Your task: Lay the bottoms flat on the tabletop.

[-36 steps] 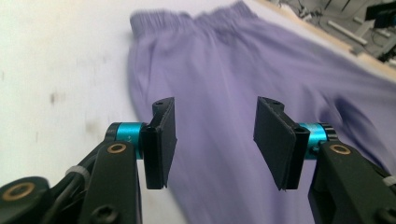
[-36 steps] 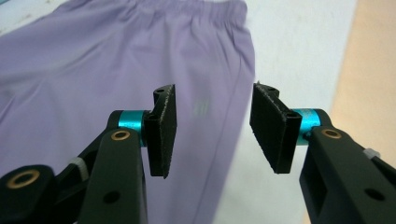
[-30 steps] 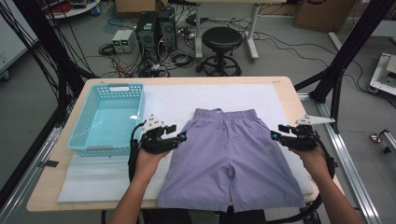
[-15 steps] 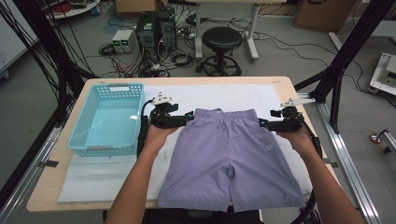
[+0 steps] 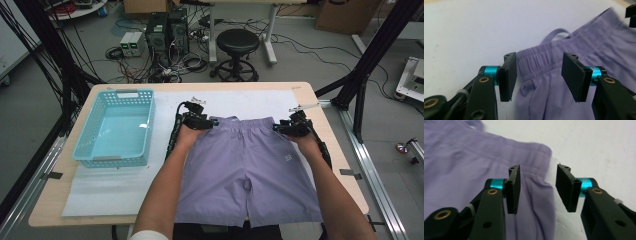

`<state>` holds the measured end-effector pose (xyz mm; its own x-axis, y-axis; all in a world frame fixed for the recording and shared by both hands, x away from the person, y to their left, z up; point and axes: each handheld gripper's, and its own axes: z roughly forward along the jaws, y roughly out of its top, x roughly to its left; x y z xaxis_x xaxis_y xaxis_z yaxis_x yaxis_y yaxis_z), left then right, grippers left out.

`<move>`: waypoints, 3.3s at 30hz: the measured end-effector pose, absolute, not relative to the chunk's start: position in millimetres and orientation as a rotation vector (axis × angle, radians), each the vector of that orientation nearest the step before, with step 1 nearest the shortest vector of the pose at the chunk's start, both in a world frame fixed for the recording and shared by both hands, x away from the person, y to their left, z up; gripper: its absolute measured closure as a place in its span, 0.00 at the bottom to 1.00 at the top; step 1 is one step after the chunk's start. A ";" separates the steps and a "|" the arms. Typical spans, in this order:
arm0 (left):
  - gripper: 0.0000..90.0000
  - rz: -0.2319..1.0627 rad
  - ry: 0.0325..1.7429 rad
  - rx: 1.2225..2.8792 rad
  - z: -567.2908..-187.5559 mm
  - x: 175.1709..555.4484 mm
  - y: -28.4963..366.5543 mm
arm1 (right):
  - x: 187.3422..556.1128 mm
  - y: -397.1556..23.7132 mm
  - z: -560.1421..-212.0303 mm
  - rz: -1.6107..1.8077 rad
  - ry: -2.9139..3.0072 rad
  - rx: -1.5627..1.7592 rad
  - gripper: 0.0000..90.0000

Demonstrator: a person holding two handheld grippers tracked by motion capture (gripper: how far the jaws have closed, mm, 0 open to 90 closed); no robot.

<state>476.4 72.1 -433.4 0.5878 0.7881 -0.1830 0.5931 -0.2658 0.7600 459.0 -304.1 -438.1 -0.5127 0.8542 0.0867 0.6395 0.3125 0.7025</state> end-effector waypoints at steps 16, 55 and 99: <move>0.94 0.493 1.082 1.943 -426.3 479.0 65.2 | 474.8 -289.4 -432.2 0.965 2.190 1.317 0.96; 0.64 0.584 1.237 1.790 -416.8 521.7 87.9 | 529.9 -270.8 -430.6 1.040 2.082 1.386 0.63; 0.59 0.388 1.089 1.768 -417.0 401.6 144.8 | 401.2 -330.6 -436.0 0.965 2.191 1.405 0.80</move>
